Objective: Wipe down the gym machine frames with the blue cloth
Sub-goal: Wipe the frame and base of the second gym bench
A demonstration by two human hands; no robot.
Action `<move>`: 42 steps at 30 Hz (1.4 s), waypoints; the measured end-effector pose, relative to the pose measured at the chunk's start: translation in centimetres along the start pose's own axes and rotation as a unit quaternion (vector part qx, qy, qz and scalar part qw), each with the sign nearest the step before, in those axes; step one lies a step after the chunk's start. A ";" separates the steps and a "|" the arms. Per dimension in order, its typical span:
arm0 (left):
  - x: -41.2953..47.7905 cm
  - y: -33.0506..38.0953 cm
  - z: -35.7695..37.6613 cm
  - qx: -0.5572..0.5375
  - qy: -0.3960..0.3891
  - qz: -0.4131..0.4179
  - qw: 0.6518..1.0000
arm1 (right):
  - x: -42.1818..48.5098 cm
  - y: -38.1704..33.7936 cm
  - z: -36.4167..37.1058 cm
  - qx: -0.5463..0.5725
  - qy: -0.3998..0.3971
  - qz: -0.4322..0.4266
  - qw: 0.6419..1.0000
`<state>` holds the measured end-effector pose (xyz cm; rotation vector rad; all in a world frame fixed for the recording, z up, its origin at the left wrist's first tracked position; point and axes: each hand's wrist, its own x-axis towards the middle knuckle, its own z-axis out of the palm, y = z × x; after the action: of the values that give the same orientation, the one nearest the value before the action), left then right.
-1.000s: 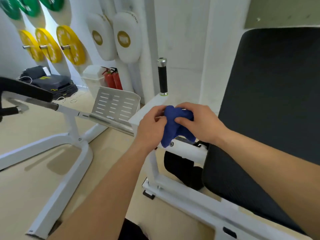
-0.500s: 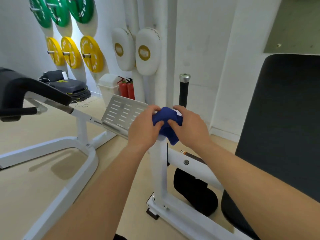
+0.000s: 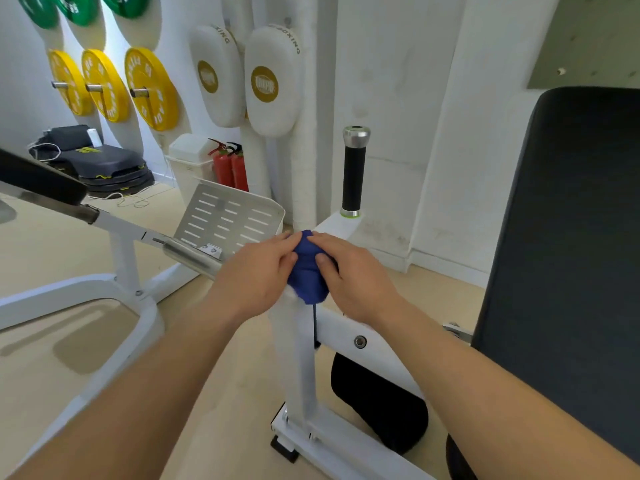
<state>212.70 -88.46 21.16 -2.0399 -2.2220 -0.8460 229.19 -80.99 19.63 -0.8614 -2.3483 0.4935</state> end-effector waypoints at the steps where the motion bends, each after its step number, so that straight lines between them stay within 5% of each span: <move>1: 1.1 -0.2 0.1 0.013 -0.018 0.000 1.000 | 0.6 0.4 -0.2 -0.034 0.004 0.000 0.999; 8: 6.6 1.0 1.1 -0.011 -0.096 -0.024 0.995 | 3.7 2.4 -1.2 -0.057 0.020 0.086 0.994; 18: 1.5 1.5 -1.1 0.083 -0.092 0.038 0.992 | -0.8 1.1 -1.1 -0.115 0.004 -0.020 0.993; 30: 10.5 1.9 2.3 0.009 -0.127 0.035 0.991 | 4.0 6.3 -0.8 -0.116 0.099 0.035 0.988; 42: -1.9 0.6 -1.3 -0.042 -0.074 -0.007 0.996 | -2.9 -2.5 -0.3 -0.072 0.037 -0.011 0.997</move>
<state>213.11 -90.75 21.86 -2.1944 -2.3144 -0.8292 230.06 -84.74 19.96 -0.9028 -2.3450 0.2820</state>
